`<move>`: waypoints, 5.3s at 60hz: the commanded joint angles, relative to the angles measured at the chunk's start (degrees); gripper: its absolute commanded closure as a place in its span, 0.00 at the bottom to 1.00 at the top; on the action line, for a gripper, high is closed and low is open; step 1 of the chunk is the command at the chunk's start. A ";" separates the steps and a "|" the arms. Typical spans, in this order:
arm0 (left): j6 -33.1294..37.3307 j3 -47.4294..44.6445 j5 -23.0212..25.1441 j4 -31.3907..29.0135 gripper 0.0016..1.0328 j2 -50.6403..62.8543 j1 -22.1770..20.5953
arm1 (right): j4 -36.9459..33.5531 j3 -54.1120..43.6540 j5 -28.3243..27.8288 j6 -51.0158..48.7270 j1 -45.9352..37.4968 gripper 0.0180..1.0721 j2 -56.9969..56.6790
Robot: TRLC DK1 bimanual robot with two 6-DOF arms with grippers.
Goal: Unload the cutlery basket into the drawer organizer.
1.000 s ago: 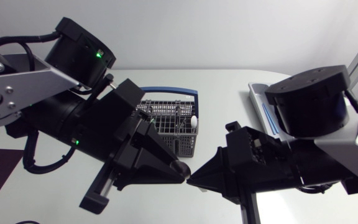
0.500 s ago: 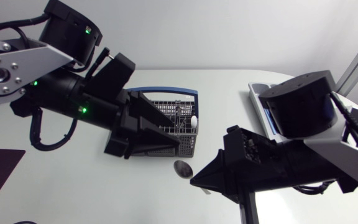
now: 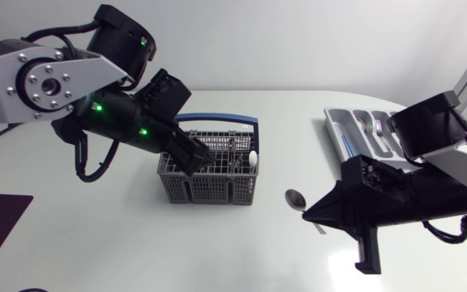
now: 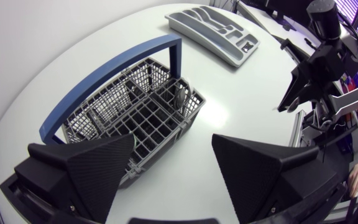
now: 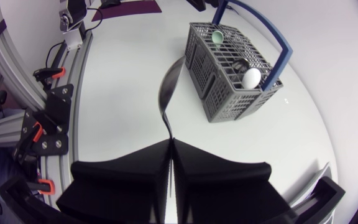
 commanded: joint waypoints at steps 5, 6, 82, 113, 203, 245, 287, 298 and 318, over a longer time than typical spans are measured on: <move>-3.03 3.15 -5.17 -0.39 0.15 2.17 -1.85 | -4.48 0.97 -2.44 -11.03 -8.61 0.95 -0.01; -3.12 3.24 -5.88 -0.39 0.15 2.35 -2.11 | -5.09 1.15 -2.79 -12.09 -9.66 0.95 0.16; -10.32 21.61 -21.52 -17.53 0.29 17.38 -3.69 | -15.29 27.16 9.08 -57.70 -49.39 0.95 31.63; -14.72 24.16 -20.29 -18.93 0.29 22.39 -3.25 | -9.93 38.76 22.52 -62.18 -51.85 0.95 50.17; -16.04 18.54 -19.94 -17.26 0.58 20.81 -2.02 | -13.00 26.72 15.05 -34.94 -33.75 0.17 28.46; -16.04 16.69 -20.03 -14.54 0.77 20.81 -3.16 | -7.82 11.96 13.38 -17.01 -16.26 0.17 12.73; -15.86 14.76 -20.11 -12.78 0.90 21.16 -3.34 | 4.93 5.72 6.88 10.85 -0.44 0.17 10.27; -15.68 14.84 -20.55 -12.61 0.96 20.72 -3.52 | 6.33 3.52 7.41 11.56 1.59 0.17 10.27; -15.68 15.99 -21.43 -12.78 0.96 19.58 -4.31 | 6.68 2.20 7.58 11.21 2.03 0.17 10.18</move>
